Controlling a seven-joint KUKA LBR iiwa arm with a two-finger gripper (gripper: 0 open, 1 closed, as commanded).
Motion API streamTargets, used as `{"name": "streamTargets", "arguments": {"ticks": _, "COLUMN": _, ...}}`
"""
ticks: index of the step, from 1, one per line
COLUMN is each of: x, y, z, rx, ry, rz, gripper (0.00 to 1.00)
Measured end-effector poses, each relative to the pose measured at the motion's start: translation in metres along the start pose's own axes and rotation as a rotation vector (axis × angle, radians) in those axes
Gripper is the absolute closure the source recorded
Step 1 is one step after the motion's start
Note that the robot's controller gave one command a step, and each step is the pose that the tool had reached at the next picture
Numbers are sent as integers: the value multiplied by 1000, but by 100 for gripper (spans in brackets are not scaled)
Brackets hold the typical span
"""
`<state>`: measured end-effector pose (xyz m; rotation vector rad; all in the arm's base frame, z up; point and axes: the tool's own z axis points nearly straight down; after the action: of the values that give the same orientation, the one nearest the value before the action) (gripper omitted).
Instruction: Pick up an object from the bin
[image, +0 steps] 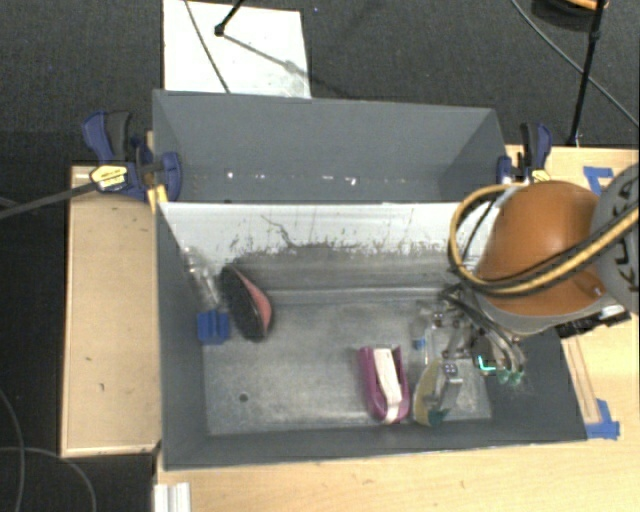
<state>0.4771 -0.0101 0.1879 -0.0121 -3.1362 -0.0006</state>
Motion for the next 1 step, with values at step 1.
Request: {"name": "streamTargets", "arguments": {"ticks": 1, "x": -56, "y": -38, "z": 101, "rx": -1, "ry": -1, "rz": -328, "gripper": 0}}
